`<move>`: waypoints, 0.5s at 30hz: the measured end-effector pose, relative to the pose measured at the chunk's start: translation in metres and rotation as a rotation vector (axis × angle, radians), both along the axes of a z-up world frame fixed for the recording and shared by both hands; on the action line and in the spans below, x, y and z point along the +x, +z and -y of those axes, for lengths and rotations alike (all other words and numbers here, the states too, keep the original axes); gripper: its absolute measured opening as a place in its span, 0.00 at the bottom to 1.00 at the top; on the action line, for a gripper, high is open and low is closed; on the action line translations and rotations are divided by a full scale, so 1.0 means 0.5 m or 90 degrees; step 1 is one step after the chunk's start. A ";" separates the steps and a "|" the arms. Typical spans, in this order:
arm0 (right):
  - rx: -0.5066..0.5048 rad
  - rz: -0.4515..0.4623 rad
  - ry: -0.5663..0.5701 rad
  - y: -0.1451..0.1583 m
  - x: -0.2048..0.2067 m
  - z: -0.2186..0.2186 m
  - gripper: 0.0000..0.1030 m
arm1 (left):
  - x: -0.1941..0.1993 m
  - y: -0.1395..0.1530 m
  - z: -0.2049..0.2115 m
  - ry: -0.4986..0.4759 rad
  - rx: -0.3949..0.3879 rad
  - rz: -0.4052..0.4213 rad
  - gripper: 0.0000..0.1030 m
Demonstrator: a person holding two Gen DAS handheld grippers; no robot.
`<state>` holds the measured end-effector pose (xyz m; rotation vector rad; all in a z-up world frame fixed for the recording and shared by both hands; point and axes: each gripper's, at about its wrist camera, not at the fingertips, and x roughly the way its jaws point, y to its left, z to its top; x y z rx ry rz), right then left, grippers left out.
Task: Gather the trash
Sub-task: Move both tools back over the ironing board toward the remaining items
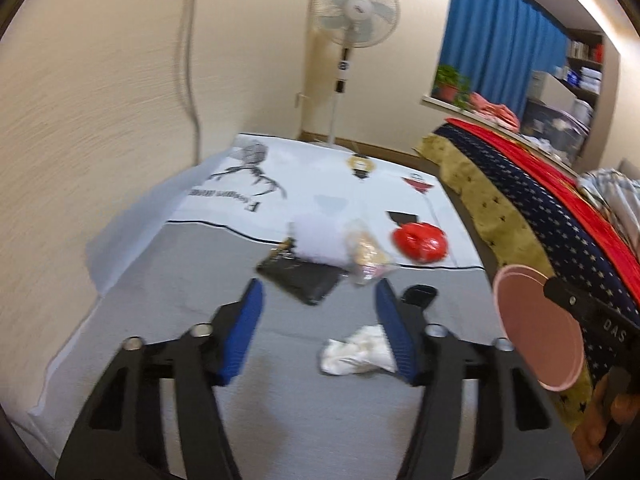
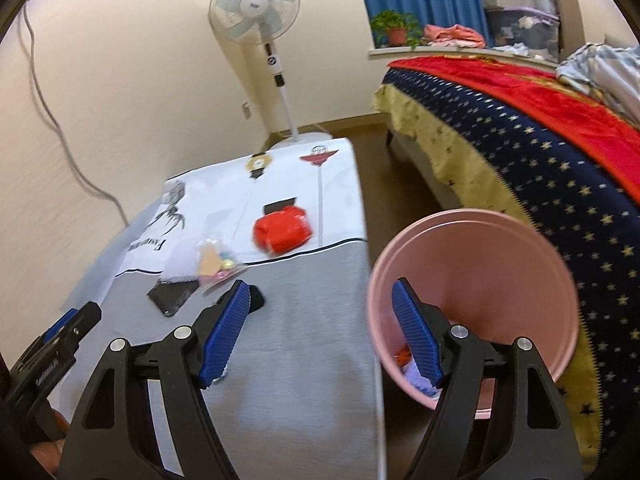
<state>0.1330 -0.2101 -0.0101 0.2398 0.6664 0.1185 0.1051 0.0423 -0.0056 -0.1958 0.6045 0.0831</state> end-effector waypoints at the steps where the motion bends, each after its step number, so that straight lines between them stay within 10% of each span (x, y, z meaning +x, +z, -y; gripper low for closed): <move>1: 0.005 -0.001 0.007 -0.002 0.005 -0.008 0.70 | 0.001 -0.001 -0.006 0.004 -0.002 0.001 0.48; 15: 0.039 -0.044 0.099 -0.062 0.081 -0.121 0.63 | 0.061 -0.028 -0.017 0.017 0.009 0.001 0.31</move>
